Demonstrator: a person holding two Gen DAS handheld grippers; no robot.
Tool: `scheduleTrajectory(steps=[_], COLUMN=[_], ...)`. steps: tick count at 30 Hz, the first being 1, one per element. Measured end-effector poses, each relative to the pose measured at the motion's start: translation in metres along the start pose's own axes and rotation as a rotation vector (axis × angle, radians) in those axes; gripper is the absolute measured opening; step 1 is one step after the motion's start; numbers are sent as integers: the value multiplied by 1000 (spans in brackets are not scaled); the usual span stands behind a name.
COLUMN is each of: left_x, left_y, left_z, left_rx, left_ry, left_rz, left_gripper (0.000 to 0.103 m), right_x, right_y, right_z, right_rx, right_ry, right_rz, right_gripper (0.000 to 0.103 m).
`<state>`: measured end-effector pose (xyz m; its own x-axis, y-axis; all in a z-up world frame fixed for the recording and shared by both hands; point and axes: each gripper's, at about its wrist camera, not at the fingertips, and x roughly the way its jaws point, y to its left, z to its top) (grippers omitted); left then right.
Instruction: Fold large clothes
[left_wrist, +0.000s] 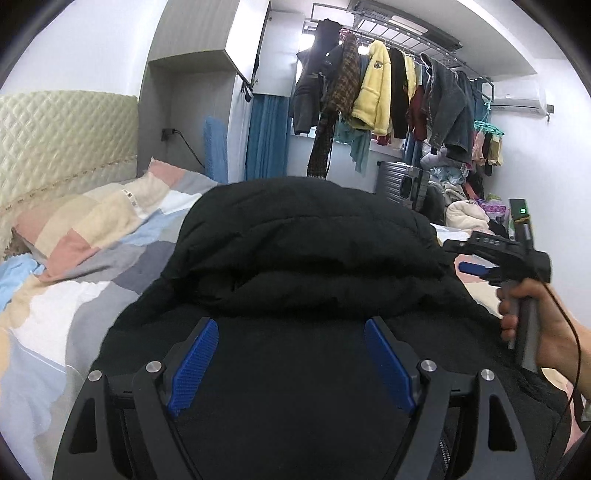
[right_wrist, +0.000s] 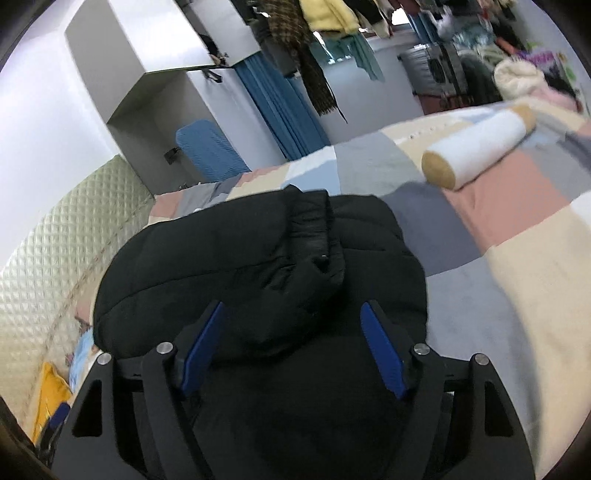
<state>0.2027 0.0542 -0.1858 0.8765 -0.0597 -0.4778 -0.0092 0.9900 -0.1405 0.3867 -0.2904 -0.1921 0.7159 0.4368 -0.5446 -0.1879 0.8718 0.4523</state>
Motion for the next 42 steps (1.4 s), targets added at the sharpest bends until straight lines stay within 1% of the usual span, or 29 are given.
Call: scheduleTrajectory(steps=[1, 2, 4, 5, 6, 7, 8, 11, 13, 15, 18, 19, 21, 23, 25, 28, 30, 32, 35, 37, 40, 42], left_x=[2, 5, 9, 10, 12, 13, 14, 13, 11, 8, 8, 7, 8, 9, 9, 5, 1, -4, -13, -19, -29, -37], left_y=[0, -1, -1, -2, -2, -2, -3, -3, -2, 0, -2, -2, -3, -3, -2, -2, -2, -4, -5, -4, 1, 5], left_z=[-1, -2, -3, -4, -4, -4, -4, -4, -5, -5, -5, -5, -5, -5, -5, -4, -2, -1, 0, 1, 3, 4], left_rx=[-4, -8, -16, -21, -26, -28, -29, -34, -46, -48, -41, -40, -34, -33, -40, -39, -29, -30, -31, -36, -65, -82], left_ry=[5, 12, 22, 27, 31, 32, 34, 35, 40, 40, 43, 41, 41, 43, 52, 43, 36, 33, 17, 12, 17, 14], left_rz=[-1, -1, 0, -1, -1, 0, 0, -3, -23, -34, -27, -28, -27, -25, -27, -28, -27, -25, -22, -21, -29, -29], left_gripper=[81, 81, 81, 81, 81, 81, 81, 81, 81, 81, 81, 81, 81, 81, 81, 81, 81, 81, 81, 81, 81, 81], right_x=[7, 12, 20, 24, 27, 29, 27, 15, 4, -4, -12, -10, 8, 26, 27, 18, 10, -3, -19, -31, -55, -70], right_y=[-1, -3, -6, -8, -8, -9, -6, 9, 13, 14, 17, 16, 10, 7, 9, 18, 19, 19, 23, 29, 40, 50], right_z=[0, 1, 0, -1, -1, 0, 0, 2, 7, 12, 15, 13, 3, -9, -13, -11, -9, -11, -16, -22, -29, -32], right_rx=[-3, -7, -9, -11, -16, -20, -32, -87, -75, -72, -129, -145, -166, -191, -183, -214, -210, -177, -182, -191, -174, -185], right_ry=[2, 1, -3, 5, 15, 19, 18, -13, -46, -66, -84, -75, -27, 16, 21, 14, 8, 5, -3, -4, -10, -20], right_rz=[0, 0, 12, 9, 2, 1, 11, 6, 2, -5, -67, -94, -146, -173, -174, -196, -196, -191, -201, -205, -181, -167], right_gripper=[74, 70, 64, 58, 55, 44, 30, 16, 14, 13, 13, 13, 14, 15, 16, 19, 23, 30, 33, 34, 34, 34])
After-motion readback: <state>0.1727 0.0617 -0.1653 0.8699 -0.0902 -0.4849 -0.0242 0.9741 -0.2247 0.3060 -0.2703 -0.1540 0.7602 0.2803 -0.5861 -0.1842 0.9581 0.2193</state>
